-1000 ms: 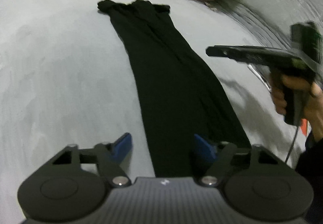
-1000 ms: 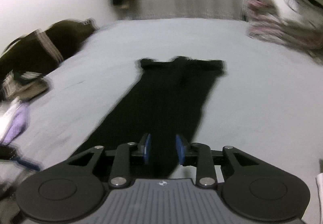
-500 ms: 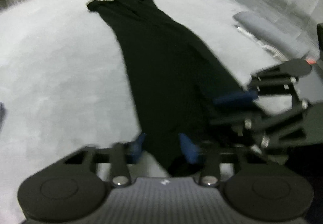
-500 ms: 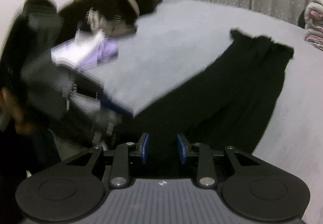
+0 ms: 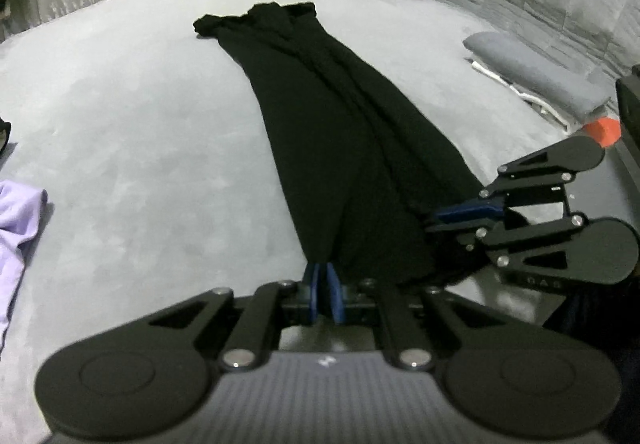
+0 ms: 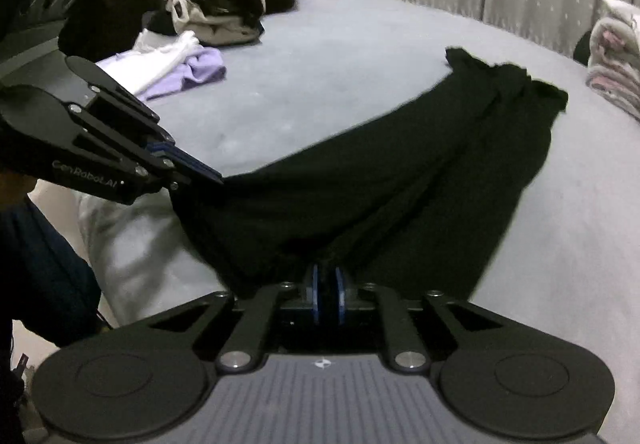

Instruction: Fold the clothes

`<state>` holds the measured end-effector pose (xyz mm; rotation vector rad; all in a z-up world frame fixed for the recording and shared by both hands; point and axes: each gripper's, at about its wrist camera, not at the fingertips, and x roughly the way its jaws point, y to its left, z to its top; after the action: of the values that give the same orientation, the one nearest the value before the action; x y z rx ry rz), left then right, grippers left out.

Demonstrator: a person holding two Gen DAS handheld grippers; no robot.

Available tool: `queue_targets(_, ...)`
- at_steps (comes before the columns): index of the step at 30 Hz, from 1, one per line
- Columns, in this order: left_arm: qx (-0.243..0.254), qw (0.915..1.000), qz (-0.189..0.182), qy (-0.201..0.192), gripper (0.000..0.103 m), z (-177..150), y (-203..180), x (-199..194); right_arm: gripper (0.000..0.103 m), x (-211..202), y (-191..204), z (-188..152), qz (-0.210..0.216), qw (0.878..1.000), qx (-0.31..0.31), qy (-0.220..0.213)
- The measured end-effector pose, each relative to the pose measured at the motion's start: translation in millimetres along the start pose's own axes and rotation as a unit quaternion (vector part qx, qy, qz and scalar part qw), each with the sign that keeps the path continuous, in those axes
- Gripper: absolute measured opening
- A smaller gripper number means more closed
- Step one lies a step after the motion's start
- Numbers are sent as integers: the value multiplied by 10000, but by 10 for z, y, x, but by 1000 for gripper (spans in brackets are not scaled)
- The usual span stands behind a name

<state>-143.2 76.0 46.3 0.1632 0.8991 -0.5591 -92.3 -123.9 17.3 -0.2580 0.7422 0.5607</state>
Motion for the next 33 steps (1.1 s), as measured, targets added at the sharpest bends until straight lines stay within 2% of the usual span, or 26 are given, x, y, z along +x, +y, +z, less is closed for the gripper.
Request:
queue_targets(1, -12, 10000, -2, -40, 7, 0, 6, -32, 26, -28, -19, 27, 108, 9999, 91, -74)
queue_targets(2, -29, 10000, -12, -73, 7, -7, 16, -66, 31, -51, -56, 46, 311, 9991, 248, -146)
queue_targets(7, -25, 9999, -127, -53, 7, -39, 58, -106, 35, -110, -201, 9, 1177, 9908, 661, -114)
queue_targets(10, 54, 9997, -201, 156, 11, -60, 63, -38, 44, -261, -297, 44, 1025, 9882, 1023, -500)
queue_targets(12, -25, 9994, -270, 236, 14, -63, 109, -25, 44, -349, -466, 32, 860, 9832, 1449, -701)
queue_targets(14, -197, 9986, -441, 198, 29, -67, 204, -76, 44, -433, -651, -30, 566, 9769, 1905, -783)
queue_targets(15, -294, 9979, -560, 168, 41, -71, 260, -109, 44, -457, -734, -103, 435, 9723, 2170, -755)
queue_targets(16, -376, 9974, -610, 115, 44, -73, 309, -142, 44, -480, -816, -176, 307, 9667, 2434, -726)
queue_targets(20, -884, 9920, -887, 136, 44, -67, 455, -119, 44, -526, -1002, -521, 358, 9347, 3497, -520)
queue_targets(24, -1322, 9850, -1084, 217, 41, -61, 523, -31, 44, -459, -962, -709, 916, 9045, 4139, -473)
queue_targets(27, -1400, 9845, -1025, 255, 41, -72, 447, 68, 44, -406, -876, -759, 946, 9017, 4194, -464)
queue_targets(29, -1452, 9841, -986, 280, 36, -79, 396, 135, 44, -404, -838, -764, 878, 9031, 4175, -487)
queue_targets(30, -1478, 9838, -967, 292, 14, -83, 371, 168, 37, -416, -821, -773, 826, 9039, 4166, -506)
queue_targets(31, -1504, 9836, -947, 305, 9, -86, 345, 201, 8, -419, -810, -776, 719, 9059, 4144, -487)
queue_targets(33, -1599, 9825, -903, 305, 8, -79, 313, 225, 7, -379, -806, -780, 612, 9053, 4172, -507)
